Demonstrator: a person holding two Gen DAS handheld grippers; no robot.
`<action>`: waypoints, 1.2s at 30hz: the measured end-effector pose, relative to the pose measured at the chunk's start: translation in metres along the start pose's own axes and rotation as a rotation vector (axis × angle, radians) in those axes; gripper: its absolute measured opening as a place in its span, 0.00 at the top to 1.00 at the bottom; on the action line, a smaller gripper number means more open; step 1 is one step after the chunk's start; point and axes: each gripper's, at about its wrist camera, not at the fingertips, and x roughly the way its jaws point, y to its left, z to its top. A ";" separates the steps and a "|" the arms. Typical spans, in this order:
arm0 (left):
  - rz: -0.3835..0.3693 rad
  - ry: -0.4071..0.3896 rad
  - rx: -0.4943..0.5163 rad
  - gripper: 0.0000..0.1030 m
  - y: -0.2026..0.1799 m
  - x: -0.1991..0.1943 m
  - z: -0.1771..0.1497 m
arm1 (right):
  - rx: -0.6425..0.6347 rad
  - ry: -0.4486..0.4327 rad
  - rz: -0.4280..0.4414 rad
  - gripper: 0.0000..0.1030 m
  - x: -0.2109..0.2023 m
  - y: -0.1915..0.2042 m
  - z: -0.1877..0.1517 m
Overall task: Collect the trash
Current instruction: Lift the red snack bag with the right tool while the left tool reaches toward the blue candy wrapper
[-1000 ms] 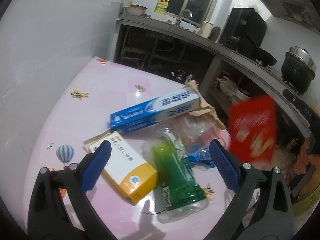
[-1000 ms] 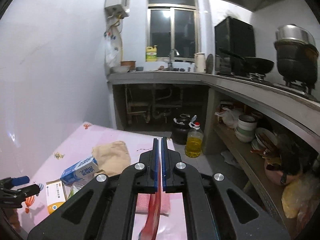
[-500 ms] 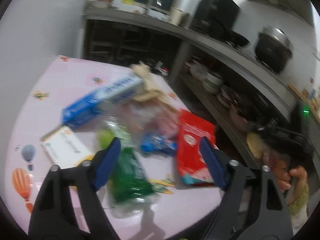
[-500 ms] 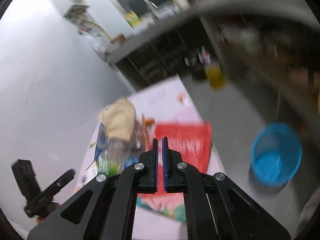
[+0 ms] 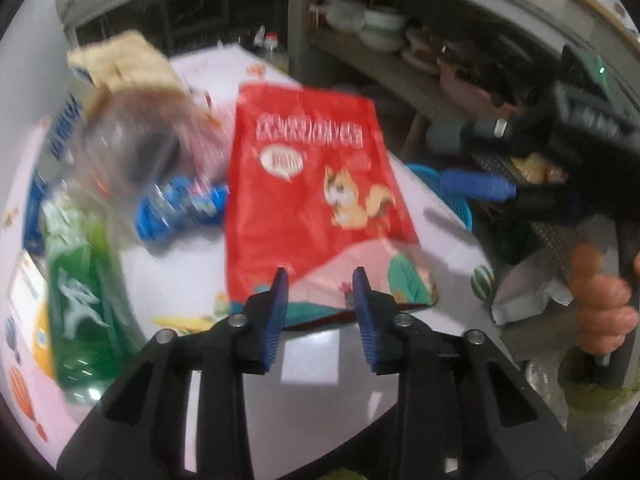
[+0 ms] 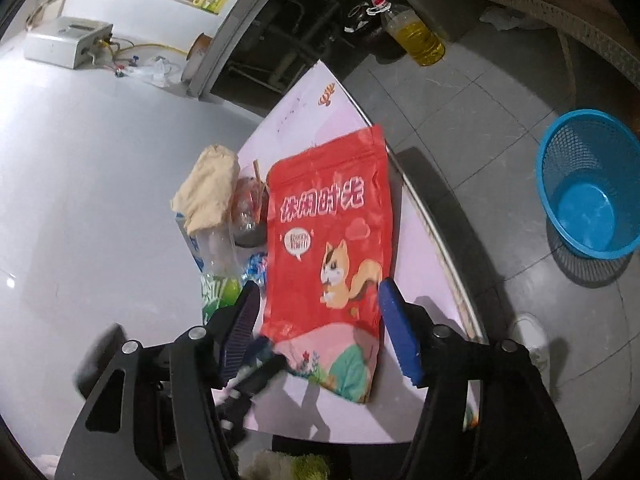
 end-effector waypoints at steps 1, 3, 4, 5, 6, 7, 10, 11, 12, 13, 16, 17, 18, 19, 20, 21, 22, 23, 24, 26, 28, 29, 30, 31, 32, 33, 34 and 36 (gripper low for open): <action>-0.012 0.016 -0.012 0.73 0.001 0.004 0.001 | 0.006 0.002 0.005 0.41 0.000 -0.003 0.003; -0.041 0.042 -0.034 0.75 0.002 0.012 -0.002 | 0.010 0.007 0.013 0.41 0.002 -0.007 0.008; -0.056 0.054 -0.042 0.78 0.002 0.016 -0.002 | 0.016 0.010 0.014 0.41 0.002 -0.010 0.010; -0.068 0.058 -0.041 0.80 0.002 0.018 -0.002 | 0.018 0.011 0.016 0.41 0.003 -0.012 0.011; -0.079 0.058 -0.038 0.80 0.001 0.020 -0.002 | 0.022 0.010 0.015 0.41 0.003 -0.015 0.013; -0.093 0.057 -0.029 0.80 -0.001 0.022 -0.002 | 0.025 0.007 0.014 0.41 0.002 -0.017 0.014; -0.135 0.057 0.001 0.84 -0.006 0.026 -0.001 | 0.041 -0.007 0.012 0.41 -0.003 -0.027 0.018; -0.149 0.056 0.012 0.85 -0.009 0.026 0.000 | 0.047 -0.011 0.011 0.41 -0.004 -0.031 0.020; -0.163 0.052 0.028 0.85 -0.011 0.027 0.000 | 0.054 -0.015 0.011 0.41 -0.005 -0.034 0.021; -0.177 0.047 0.053 0.85 -0.015 0.028 0.000 | 0.066 -0.018 0.011 0.41 -0.005 -0.040 0.023; -0.198 0.036 0.108 0.86 -0.026 0.031 0.000 | 0.089 -0.020 0.018 0.41 -0.004 -0.053 0.027; -0.204 0.035 0.116 0.86 -0.029 0.031 -0.001 | 0.098 -0.018 0.023 0.41 -0.003 -0.057 0.027; -0.209 0.033 0.123 0.86 -0.030 0.031 -0.001 | 0.104 -0.016 0.032 0.41 -0.002 -0.059 0.028; -0.211 0.032 0.128 0.86 -0.031 0.031 -0.001 | 0.107 -0.020 0.054 0.41 -0.003 -0.060 0.028; -0.213 0.031 0.130 0.86 -0.031 0.031 0.000 | 0.101 -0.027 0.071 0.41 -0.005 -0.059 0.028; -0.215 0.031 0.130 0.86 -0.032 0.031 0.000 | 0.091 -0.031 0.083 0.41 -0.007 -0.058 0.027; -0.217 0.031 0.126 0.86 -0.030 0.031 0.000 | 0.073 -0.039 0.110 0.41 -0.010 -0.055 0.025; -0.219 0.031 0.124 0.86 -0.028 0.031 -0.001 | 0.060 -0.043 0.143 0.41 -0.013 -0.052 0.024; -0.219 0.031 0.121 0.86 -0.027 0.031 -0.002 | 0.052 -0.044 0.166 0.41 -0.016 -0.051 0.023; -0.219 0.033 0.115 0.86 -0.025 0.032 -0.002 | 0.024 -0.037 0.205 0.45 -0.019 -0.045 0.019; -0.220 0.031 0.111 0.87 -0.023 0.036 0.001 | -0.004 -0.025 0.191 0.49 -0.020 -0.040 0.013; -0.221 0.031 0.110 0.87 -0.023 0.036 0.001 | -0.010 -0.025 0.175 0.54 -0.020 -0.039 0.011; -0.222 0.030 0.108 0.87 -0.021 0.036 0.000 | -0.017 -0.026 0.146 0.57 -0.020 -0.038 0.008; -0.221 0.029 0.108 0.88 -0.023 0.037 0.001 | -0.019 -0.026 0.131 0.63 -0.020 -0.038 0.007; -0.221 0.028 0.107 0.88 -0.024 0.039 0.001 | -0.018 -0.027 0.121 0.69 -0.019 -0.039 0.006; -0.221 0.025 0.105 0.88 -0.023 0.038 0.001 | -0.015 -0.029 0.113 0.73 -0.019 -0.040 0.005; -0.221 0.023 0.105 0.88 -0.024 0.039 0.002 | -0.012 -0.029 0.103 0.81 -0.019 -0.040 0.005; -0.222 0.015 0.104 0.88 -0.024 0.039 0.000 | -0.016 -0.032 0.087 0.92 -0.018 -0.039 0.004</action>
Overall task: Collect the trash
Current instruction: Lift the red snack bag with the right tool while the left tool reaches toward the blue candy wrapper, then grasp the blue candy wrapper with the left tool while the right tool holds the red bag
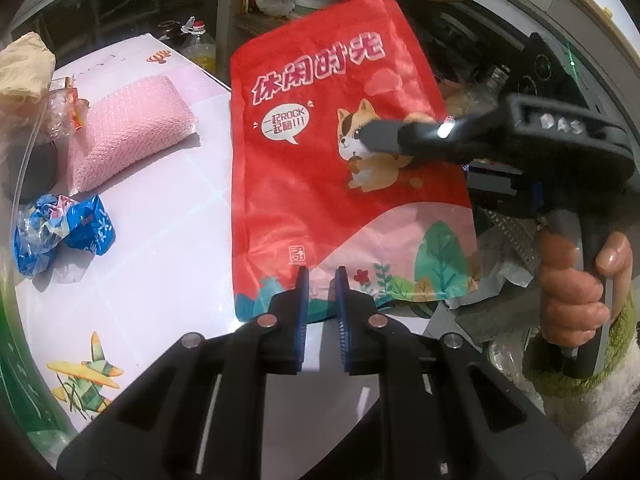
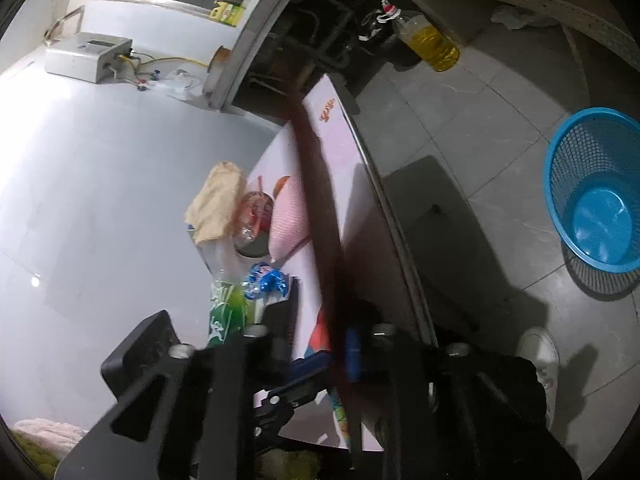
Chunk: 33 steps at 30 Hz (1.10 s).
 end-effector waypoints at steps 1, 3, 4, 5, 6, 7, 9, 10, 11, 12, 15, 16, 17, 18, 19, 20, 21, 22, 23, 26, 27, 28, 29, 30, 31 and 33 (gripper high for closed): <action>0.001 -0.002 -0.001 0.88 -0.001 0.000 -0.001 | -0.004 -0.003 -0.010 0.94 0.000 0.002 0.000; 0.003 -0.005 -0.001 0.88 -0.001 -0.004 -0.004 | -0.013 -0.002 -0.026 0.95 0.001 0.005 -0.001; 0.004 -0.010 0.000 0.87 -0.001 -0.007 -0.005 | -0.017 -0.001 -0.030 0.96 0.001 0.006 -0.002; 0.011 -0.019 0.002 0.85 -0.001 -0.011 -0.006 | -0.018 0.004 -0.033 0.96 0.001 0.006 -0.003; 0.023 -0.029 0.007 0.83 0.001 -0.014 -0.005 | -0.018 0.008 -0.033 0.96 0.001 0.007 -0.003; 0.053 -0.048 0.018 0.77 0.003 -0.022 -0.006 | -0.019 0.013 -0.034 0.96 0.000 0.007 -0.003; 0.131 -0.085 0.049 0.69 0.006 -0.034 -0.005 | -0.026 0.019 -0.039 0.96 0.000 0.007 -0.006; 0.193 -0.105 0.073 0.67 0.010 -0.040 -0.005 | -0.032 0.023 -0.044 0.96 -0.001 0.007 -0.007; 0.248 -0.115 0.092 0.65 0.013 -0.043 -0.005 | -0.035 0.026 -0.047 0.96 -0.001 0.007 -0.007; 0.308 -0.120 0.110 0.64 0.016 -0.046 -0.004 | -0.036 0.028 -0.049 0.96 -0.001 0.007 -0.008; 0.518 -0.107 0.168 0.64 0.027 -0.047 -0.001 | -0.034 0.034 -0.047 0.96 0.003 0.009 -0.009; 0.553 -0.102 0.180 0.64 0.029 -0.046 0.000 | -0.034 0.036 -0.046 0.96 0.003 0.008 -0.009; 0.584 -0.094 0.193 0.64 0.031 -0.044 0.001 | -0.033 0.038 -0.045 0.96 0.003 0.008 -0.009; 0.616 -0.080 0.211 0.64 0.031 -0.041 0.003 | -0.033 0.039 -0.045 0.96 0.004 0.008 -0.009; 0.647 -0.064 0.234 0.64 0.034 -0.038 0.005 | -0.034 0.040 -0.044 0.96 0.004 0.008 -0.008; 0.670 -0.049 0.259 0.64 0.036 -0.035 0.007 | -0.034 0.041 -0.044 0.96 0.004 0.008 -0.008; 0.695 -0.034 0.285 0.64 0.036 -0.030 0.007 | -0.035 0.042 -0.044 0.96 0.004 0.008 -0.008; 0.732 -0.014 0.325 0.63 0.035 -0.023 0.006 | -0.037 0.042 -0.045 0.96 0.004 0.008 -0.008; 0.752 -0.003 0.349 0.63 0.034 -0.019 0.006 | -0.038 0.043 -0.046 0.96 0.004 0.008 -0.007; 0.850 0.012 0.435 0.63 0.031 -0.007 0.005 | -0.045 0.046 -0.052 0.96 0.005 0.010 -0.008; 0.873 0.016 0.457 0.62 0.030 -0.006 0.003 | -0.047 0.048 -0.054 0.96 0.005 0.010 -0.008; 0.910 0.020 0.490 0.62 0.028 -0.003 0.002 | -0.048 0.050 -0.053 0.96 0.005 0.010 -0.008; 0.937 0.022 0.516 0.62 0.026 0.001 0.002 | -0.050 0.051 -0.052 0.96 0.006 0.011 -0.008; 0.958 0.023 0.544 0.62 0.025 0.003 0.002 | -0.051 0.052 -0.051 0.96 0.006 0.011 -0.007; 0.979 0.027 0.578 0.62 0.024 0.006 0.002 | -0.053 0.053 -0.051 0.96 0.006 0.011 -0.007; 1.001 0.042 0.625 0.62 0.022 0.011 0.002 | -0.055 0.055 -0.048 0.96 0.005 0.011 -0.007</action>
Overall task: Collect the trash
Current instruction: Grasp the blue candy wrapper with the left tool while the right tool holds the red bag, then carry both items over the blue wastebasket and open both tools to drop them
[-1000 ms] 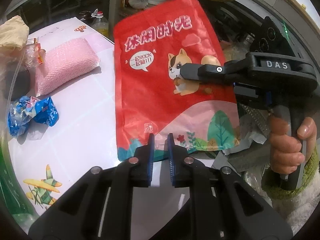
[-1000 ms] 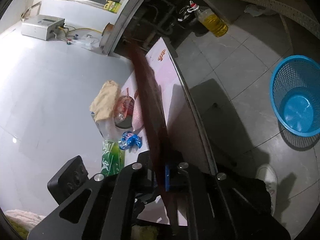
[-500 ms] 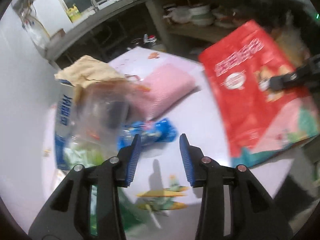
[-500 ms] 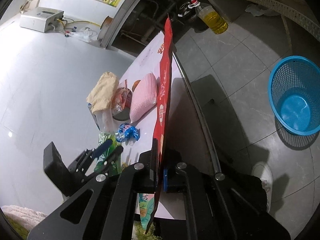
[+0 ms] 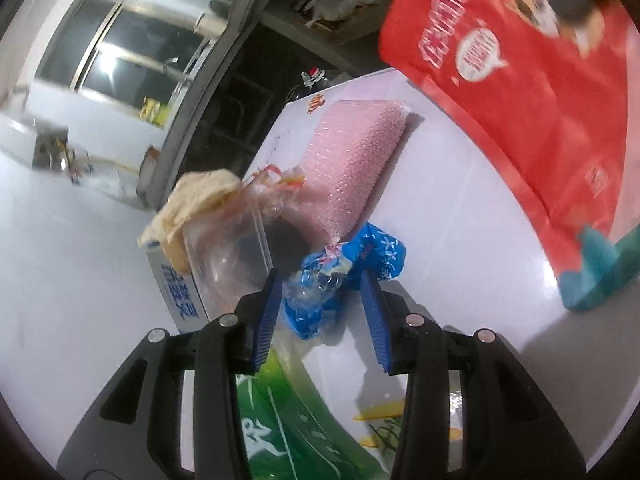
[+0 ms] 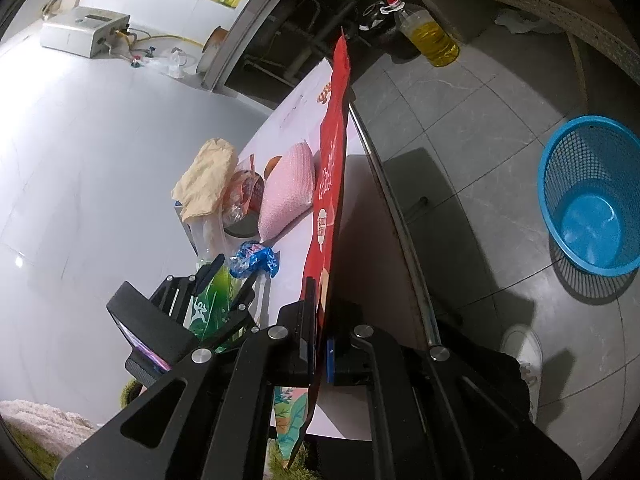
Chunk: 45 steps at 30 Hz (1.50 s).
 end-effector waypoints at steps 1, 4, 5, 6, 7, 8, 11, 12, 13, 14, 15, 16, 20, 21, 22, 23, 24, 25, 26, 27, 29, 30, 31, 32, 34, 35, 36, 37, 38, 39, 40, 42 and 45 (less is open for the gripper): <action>0.007 0.003 0.023 0.62 -0.002 0.002 0.001 | 0.000 0.001 0.000 0.96 0.000 0.000 0.000; 0.006 0.014 0.048 0.65 -0.006 0.005 0.005 | 0.000 0.002 0.001 0.96 0.001 -0.001 0.000; 0.009 0.015 0.051 0.71 -0.005 0.005 0.006 | -0.001 0.003 0.001 0.96 0.001 0.000 0.000; 0.011 0.018 0.049 0.74 -0.004 0.004 0.006 | -0.004 0.002 0.002 0.96 0.000 0.000 0.000; 0.008 0.026 0.041 0.81 -0.001 0.005 0.008 | -0.005 0.002 0.002 0.96 0.000 0.000 0.000; 0.005 0.030 0.034 0.85 -0.001 0.006 0.010 | -0.007 0.001 0.002 0.96 -0.001 0.001 0.000; 0.000 0.033 0.018 0.94 0.001 0.005 0.011 | -0.011 -0.002 0.003 0.96 -0.002 0.002 -0.001; 0.000 0.031 0.016 0.94 0.000 0.004 0.011 | -0.013 -0.004 0.003 0.96 -0.003 0.003 -0.001; -0.001 0.027 0.012 0.96 0.002 0.002 0.010 | -0.017 -0.007 0.002 0.96 -0.004 0.003 -0.002; 0.000 0.023 0.005 0.97 0.002 0.000 0.010 | -0.019 -0.010 0.001 0.96 -0.006 0.004 -0.003; 0.001 0.018 -0.003 0.97 0.004 -0.001 0.009 | -0.023 -0.014 0.001 0.96 -0.008 0.005 -0.003; 0.001 0.013 -0.011 0.98 0.006 -0.004 0.009 | -0.024 -0.018 0.002 0.96 -0.010 0.006 -0.005; 0.003 -0.018 -0.037 0.99 0.009 -0.023 0.004 | -0.028 -0.032 0.010 0.96 -0.018 0.010 -0.009; -0.002 -0.029 -0.048 0.99 0.011 -0.030 0.003 | -0.030 -0.037 0.013 0.96 -0.021 0.010 -0.010; -0.007 -0.036 -0.058 0.99 0.013 -0.034 0.003 | -0.032 -0.044 0.015 0.97 -0.024 0.011 -0.010; -0.023 -0.044 -0.076 0.99 0.016 -0.039 0.003 | -0.031 -0.051 0.017 0.97 -0.028 0.011 -0.011; -0.042 -0.049 -0.098 0.99 0.020 -0.043 0.003 | -0.027 -0.061 0.025 0.97 -0.033 0.011 -0.012; -0.062 -0.056 -0.131 0.99 0.027 -0.048 0.004 | -0.023 -0.070 0.030 0.97 -0.036 0.010 -0.013; -0.083 -0.063 -0.159 0.99 0.032 -0.051 0.004 | -0.017 -0.079 0.035 0.97 -0.041 0.008 -0.013; -0.111 -0.069 -0.193 0.99 0.039 -0.054 0.005 | -0.010 -0.089 0.038 0.97 -0.044 0.007 -0.014; -0.203 -0.087 -0.291 0.99 0.058 -0.060 0.009 | 0.007 -0.118 0.047 0.97 -0.056 0.003 -0.016; -0.271 -0.101 -0.351 0.99 0.069 -0.063 0.013 | 0.014 -0.131 0.049 0.97 -0.061 0.001 -0.016; -0.337 -0.111 -0.399 0.99 0.078 -0.063 0.018 | 0.019 -0.140 0.050 0.97 -0.065 0.000 -0.017; -0.387 -0.118 -0.431 0.99 0.083 -0.063 0.020 | 0.028 -0.156 0.051 0.97 -0.070 -0.002 -0.018; -0.550 -0.137 -0.514 0.99 0.095 -0.061 0.033 | 0.046 -0.194 0.042 0.97 -0.084 -0.009 -0.021; -0.631 -0.149 -0.549 0.99 0.097 -0.062 0.038 | 0.054 -0.213 0.034 0.97 -0.090 -0.011 -0.022; -0.708 -0.159 -0.579 0.99 0.100 -0.060 0.046 | 0.065 -0.236 0.025 0.97 -0.098 -0.015 -0.024; -0.791 -0.168 -0.605 0.99 0.102 -0.057 0.057 | 0.075 -0.255 0.016 0.97 -0.105 -0.020 -0.025; -0.847 -0.173 -0.617 0.99 0.100 -0.056 0.068 | 0.090 -0.277 0.004 0.97 -0.114 -0.025 -0.027; -0.913 -0.181 -0.627 0.99 0.097 -0.053 0.084 | 0.104 -0.294 -0.004 0.97 -0.120 -0.030 -0.028; -0.951 -0.184 -0.627 0.99 0.091 -0.053 0.094 | 0.121 -0.313 -0.012 0.97 -0.127 -0.037 -0.030; -1.052 -0.167 -0.626 0.99 0.078 -0.047 0.119 | 0.159 -0.346 -0.028 0.97 -0.137 -0.050 -0.030; -1.259 -0.087 -0.625 1.00 0.049 -0.027 0.164 | 0.221 -0.379 -0.039 0.97 -0.145 -0.074 -0.030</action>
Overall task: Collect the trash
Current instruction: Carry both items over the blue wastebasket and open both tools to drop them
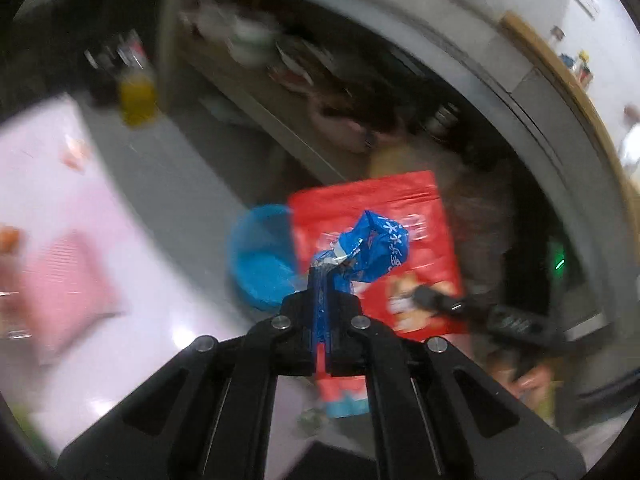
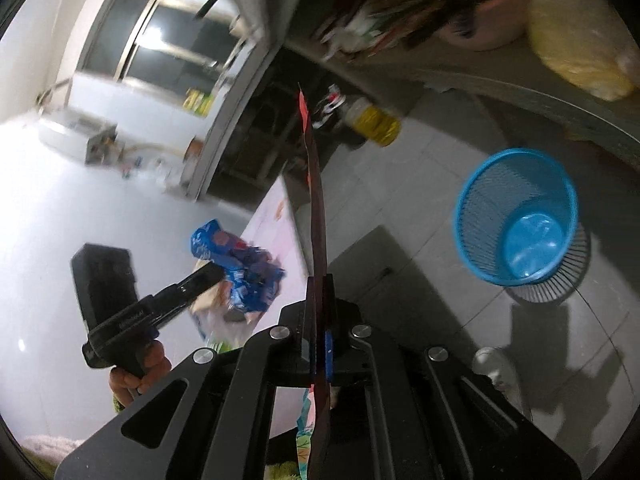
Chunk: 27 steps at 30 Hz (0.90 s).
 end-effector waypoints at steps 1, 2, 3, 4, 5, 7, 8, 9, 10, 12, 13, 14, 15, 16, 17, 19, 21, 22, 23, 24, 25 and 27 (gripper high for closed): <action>-0.037 0.040 -0.013 1.00 -0.002 0.022 0.008 | 0.023 -0.009 -0.007 0.97 0.001 -0.010 0.003; -0.049 0.070 -0.026 1.00 -0.004 0.040 0.012 | 0.044 -0.014 -0.015 0.97 0.002 -0.019 0.006; -0.044 0.096 -0.035 1.00 -0.005 0.057 0.015 | 0.068 -0.018 -0.029 0.97 0.006 -0.031 0.010; -0.035 0.125 -0.038 1.00 -0.006 0.077 0.021 | 0.086 -0.018 -0.036 0.97 0.010 -0.041 0.012; -0.024 0.150 -0.046 1.00 -0.007 0.094 0.023 | 0.106 -0.019 -0.042 0.97 0.015 -0.050 0.015; -0.004 0.209 -0.066 1.00 -0.005 0.129 0.031 | 0.146 -0.017 -0.065 0.97 0.025 -0.070 0.020; 0.010 0.228 -0.073 1.00 -0.002 0.143 0.035 | 0.165 -0.018 -0.071 0.97 0.031 -0.079 0.023; 0.029 0.244 -0.072 0.99 0.000 0.154 0.038 | 0.189 -0.019 -0.080 0.97 0.039 -0.091 0.027; 0.048 0.264 -0.069 0.99 0.001 0.169 0.043 | 0.205 -0.020 -0.084 0.97 0.044 -0.099 0.031; 0.066 0.297 -0.080 0.99 0.005 0.190 0.051 | 0.247 -0.025 -0.093 0.97 0.058 -0.119 0.038; 0.090 0.316 -0.079 0.99 0.008 0.204 0.054 | 0.266 -0.027 -0.097 0.97 0.064 -0.128 0.042; 0.108 0.326 -0.076 0.99 0.010 0.213 0.055 | 0.280 -0.028 -0.104 0.97 0.071 -0.136 0.046; 0.126 0.331 -0.073 0.98 0.011 0.221 0.059 | 0.287 -0.031 -0.131 0.96 0.082 -0.147 0.050; 0.149 0.340 -0.064 0.84 0.014 0.233 0.062 | 0.292 -0.037 -0.160 0.95 0.088 -0.155 0.053; 0.167 0.350 -0.061 0.57 0.015 0.242 0.065 | 0.304 -0.044 -0.190 0.94 0.098 -0.171 0.057; 0.232 0.344 -0.067 0.40 0.022 0.256 0.070 | 0.328 -0.035 -0.254 0.72 0.116 -0.201 0.060; 0.236 0.334 -0.063 0.40 0.028 0.256 0.072 | 0.352 -0.044 -0.358 0.59 0.128 -0.228 0.057; 0.230 0.336 -0.061 0.40 0.028 0.253 0.071 | 0.348 -0.037 -0.384 0.59 0.131 -0.234 0.056; 0.223 0.330 -0.061 0.40 0.028 0.249 0.071 | 0.338 -0.027 -0.431 0.59 0.134 -0.239 0.052; 0.218 0.317 -0.060 0.40 0.028 0.243 0.071 | 0.331 -0.026 -0.451 0.59 0.134 -0.241 0.050; 0.218 0.306 -0.055 0.40 0.028 0.235 0.070 | 0.314 -0.028 -0.476 0.59 0.133 -0.241 0.047; 0.220 0.287 -0.032 0.40 0.025 0.221 0.069 | 0.289 -0.037 -0.516 0.59 0.129 -0.237 0.042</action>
